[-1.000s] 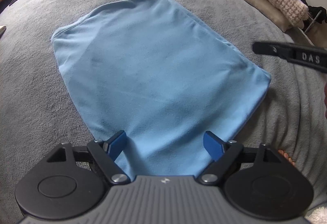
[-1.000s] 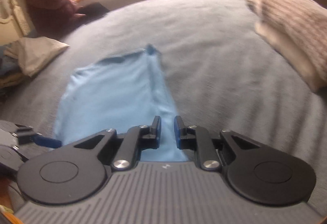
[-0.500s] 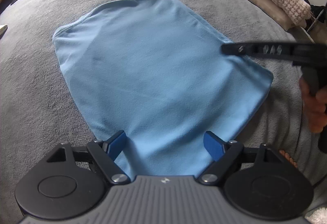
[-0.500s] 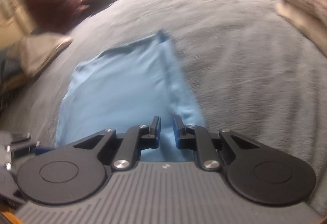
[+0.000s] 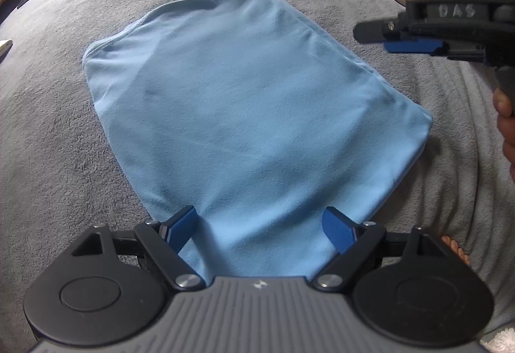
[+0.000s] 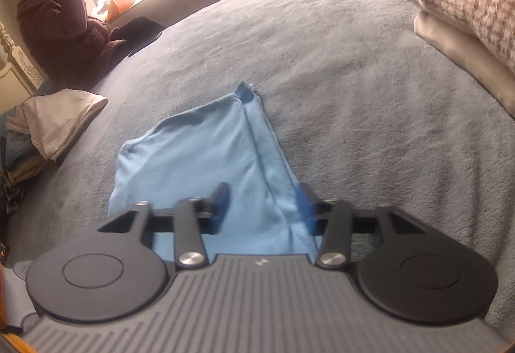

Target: Fold clothes

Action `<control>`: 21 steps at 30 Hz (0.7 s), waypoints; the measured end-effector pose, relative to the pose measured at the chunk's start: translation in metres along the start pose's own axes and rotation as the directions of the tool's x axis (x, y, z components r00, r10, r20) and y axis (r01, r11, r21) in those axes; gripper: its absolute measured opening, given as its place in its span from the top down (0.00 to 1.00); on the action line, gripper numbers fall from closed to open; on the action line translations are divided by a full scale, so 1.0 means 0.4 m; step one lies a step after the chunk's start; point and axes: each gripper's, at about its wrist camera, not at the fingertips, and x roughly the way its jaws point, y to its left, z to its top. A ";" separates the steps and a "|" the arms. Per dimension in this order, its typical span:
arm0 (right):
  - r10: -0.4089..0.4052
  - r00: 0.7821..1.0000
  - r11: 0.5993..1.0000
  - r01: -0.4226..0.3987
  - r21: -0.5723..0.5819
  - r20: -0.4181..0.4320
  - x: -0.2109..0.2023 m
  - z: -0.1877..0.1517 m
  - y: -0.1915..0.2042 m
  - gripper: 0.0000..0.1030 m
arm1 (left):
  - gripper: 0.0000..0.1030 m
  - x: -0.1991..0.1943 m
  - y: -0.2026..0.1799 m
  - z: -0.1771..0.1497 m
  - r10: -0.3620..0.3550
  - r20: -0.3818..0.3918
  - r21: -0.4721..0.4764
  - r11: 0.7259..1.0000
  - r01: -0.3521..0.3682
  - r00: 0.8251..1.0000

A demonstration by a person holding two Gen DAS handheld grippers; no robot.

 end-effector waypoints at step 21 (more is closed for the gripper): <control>-0.260 0.965 0.958 0.260 -0.123 0.021 -0.036 -0.001 0.051 0.01 | 0.15 -0.002 0.012 0.001 -0.006 0.000 -0.023 1.000 0.006 1.000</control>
